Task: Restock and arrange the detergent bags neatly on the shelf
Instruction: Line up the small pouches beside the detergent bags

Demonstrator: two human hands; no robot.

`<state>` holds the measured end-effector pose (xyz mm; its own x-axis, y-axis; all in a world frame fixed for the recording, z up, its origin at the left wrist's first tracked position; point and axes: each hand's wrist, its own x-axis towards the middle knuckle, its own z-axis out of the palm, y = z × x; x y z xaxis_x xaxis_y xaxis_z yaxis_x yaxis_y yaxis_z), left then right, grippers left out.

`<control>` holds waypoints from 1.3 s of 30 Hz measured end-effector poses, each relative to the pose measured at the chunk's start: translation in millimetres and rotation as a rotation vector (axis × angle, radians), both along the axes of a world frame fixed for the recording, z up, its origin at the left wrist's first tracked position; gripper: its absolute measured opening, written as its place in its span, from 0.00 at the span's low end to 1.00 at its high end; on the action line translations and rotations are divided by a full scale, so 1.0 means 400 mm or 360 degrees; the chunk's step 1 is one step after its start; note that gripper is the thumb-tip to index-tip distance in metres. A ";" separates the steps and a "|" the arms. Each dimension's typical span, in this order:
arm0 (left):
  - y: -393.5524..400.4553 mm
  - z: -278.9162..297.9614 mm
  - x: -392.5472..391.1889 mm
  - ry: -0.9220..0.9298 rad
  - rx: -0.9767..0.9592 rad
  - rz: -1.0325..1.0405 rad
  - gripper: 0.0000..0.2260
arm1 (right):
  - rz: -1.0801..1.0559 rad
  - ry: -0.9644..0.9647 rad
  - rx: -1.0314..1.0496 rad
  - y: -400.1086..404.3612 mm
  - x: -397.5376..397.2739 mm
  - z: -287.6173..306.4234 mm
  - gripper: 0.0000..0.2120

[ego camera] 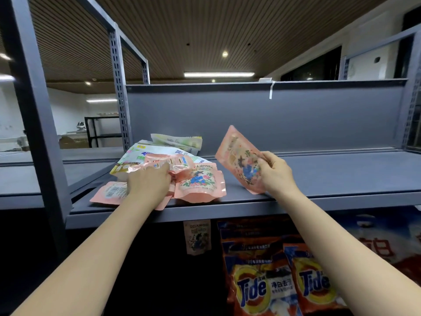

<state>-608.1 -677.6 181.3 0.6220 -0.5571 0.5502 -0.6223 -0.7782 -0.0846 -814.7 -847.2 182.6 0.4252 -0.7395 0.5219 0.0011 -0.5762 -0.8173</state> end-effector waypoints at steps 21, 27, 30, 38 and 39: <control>0.038 -0.011 -0.159 0.0005 -0.2092 -0.0424 0.15 | -0.0043 0.0846 0.0367 -0.025 -0.027 -0.001 0.09; 0.070 -0.027 -0.198 0.0214 -0.2329 -0.0550 0.15 | -0.0008 0.0475 0.0204 0.005 -0.036 -0.034 0.06; 0.096 -0.058 -0.212 0.0179 -0.2381 -0.0597 0.14 | 0.0066 0.0179 0.0189 0.047 -0.068 -0.060 0.07; 0.149 -0.255 -0.253 0.0161 -0.2053 -0.0532 0.11 | 0.0437 0.0029 0.0294 0.123 -0.118 -0.193 0.07; 0.154 -0.289 -0.255 0.0175 -0.2002 -0.0504 0.12 | 0.0446 0.0066 0.0298 0.120 -0.117 -0.217 0.07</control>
<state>-710.1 -616.2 65.8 0.6340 0.1703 0.7544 -0.7495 -0.1052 0.6536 -861.3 -799.0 95.8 0.6435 -0.6724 0.3658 0.1024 -0.3980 -0.9117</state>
